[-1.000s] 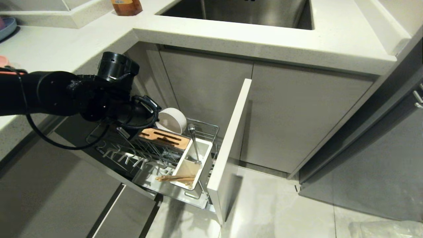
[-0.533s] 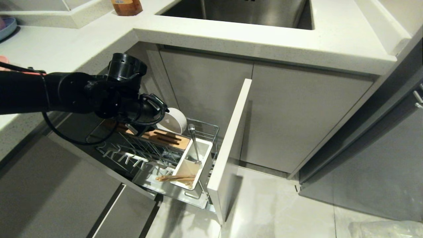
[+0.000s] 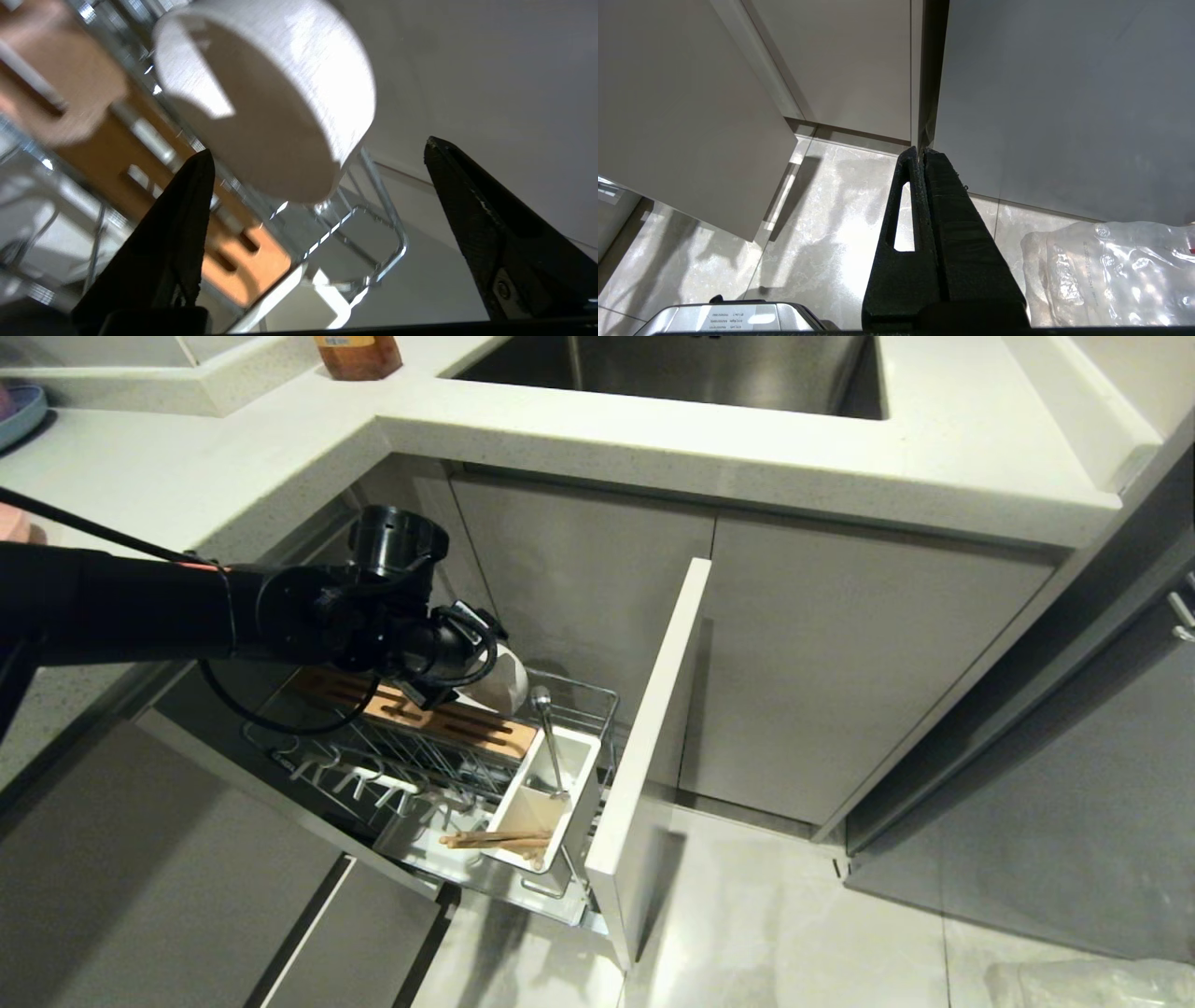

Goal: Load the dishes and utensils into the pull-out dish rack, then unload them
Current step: Take the bowl out of the cupboard

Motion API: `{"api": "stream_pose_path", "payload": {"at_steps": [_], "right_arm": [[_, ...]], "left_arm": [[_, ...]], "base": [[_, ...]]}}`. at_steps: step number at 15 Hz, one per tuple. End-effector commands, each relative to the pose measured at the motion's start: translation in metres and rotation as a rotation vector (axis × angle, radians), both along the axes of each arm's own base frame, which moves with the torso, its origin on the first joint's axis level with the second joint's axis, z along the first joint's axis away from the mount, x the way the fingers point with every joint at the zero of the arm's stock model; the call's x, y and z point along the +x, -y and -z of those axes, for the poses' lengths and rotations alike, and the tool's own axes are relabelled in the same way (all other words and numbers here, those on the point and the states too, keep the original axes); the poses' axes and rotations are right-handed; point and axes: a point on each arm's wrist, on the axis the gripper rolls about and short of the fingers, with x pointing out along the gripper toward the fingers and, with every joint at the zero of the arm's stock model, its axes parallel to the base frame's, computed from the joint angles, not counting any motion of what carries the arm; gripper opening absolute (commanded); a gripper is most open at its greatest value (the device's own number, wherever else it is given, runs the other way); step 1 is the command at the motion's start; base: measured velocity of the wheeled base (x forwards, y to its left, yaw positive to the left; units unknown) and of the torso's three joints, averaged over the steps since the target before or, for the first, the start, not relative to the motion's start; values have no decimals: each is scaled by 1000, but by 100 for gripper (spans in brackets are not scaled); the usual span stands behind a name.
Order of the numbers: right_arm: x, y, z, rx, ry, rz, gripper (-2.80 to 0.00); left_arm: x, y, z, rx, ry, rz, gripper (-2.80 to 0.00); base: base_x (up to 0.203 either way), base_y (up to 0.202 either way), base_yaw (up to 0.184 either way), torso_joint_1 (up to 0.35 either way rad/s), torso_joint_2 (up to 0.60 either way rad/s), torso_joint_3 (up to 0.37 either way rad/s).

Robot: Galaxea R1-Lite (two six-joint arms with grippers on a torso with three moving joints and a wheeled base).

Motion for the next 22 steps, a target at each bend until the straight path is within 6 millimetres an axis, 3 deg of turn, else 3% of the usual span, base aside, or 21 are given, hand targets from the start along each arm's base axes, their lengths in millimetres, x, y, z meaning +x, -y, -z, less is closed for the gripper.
{"api": "stream_pose_path", "payload": {"at_steps": [1,12,13,22], "right_arm": [[0,0,1,0,-3,-1,-280],[0,0,1,0,-3,0,-280],[0,0,1,0,-3,0,-280],[0,0,1,0,-3,2,-280]], "left_arm": [[8,1,6,4,-2,-1,0],[25,6,17,26,11,15,0],[25,6,17,26,12,15,-280],[24,6,13,23,19,15,-280]], "base": [[0,0,0,0,0,0],[0,0,0,0,0,0],[0,0,0,0,0,0],[0,0,0,0,0,0]]}}
